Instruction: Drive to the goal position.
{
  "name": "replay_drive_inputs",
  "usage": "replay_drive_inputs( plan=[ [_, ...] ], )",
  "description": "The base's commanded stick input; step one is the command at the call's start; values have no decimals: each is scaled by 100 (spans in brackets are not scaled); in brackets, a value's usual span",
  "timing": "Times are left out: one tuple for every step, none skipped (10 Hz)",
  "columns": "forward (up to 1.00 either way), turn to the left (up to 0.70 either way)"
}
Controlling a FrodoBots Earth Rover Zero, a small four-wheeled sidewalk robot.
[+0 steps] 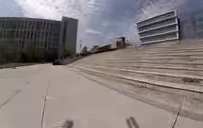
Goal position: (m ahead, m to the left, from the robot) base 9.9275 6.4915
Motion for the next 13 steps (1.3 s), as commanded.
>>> replay_drive_inputs(
  plan=[
    [70,0],
    [70,0],
    [70,12],
    [70,25],
    [70,35],
    [70,35],
    [70,35],
    [70,35],
    [70,35],
    [70,35],
    [70,35],
    [70,35],
    [70,27]
  ],
)
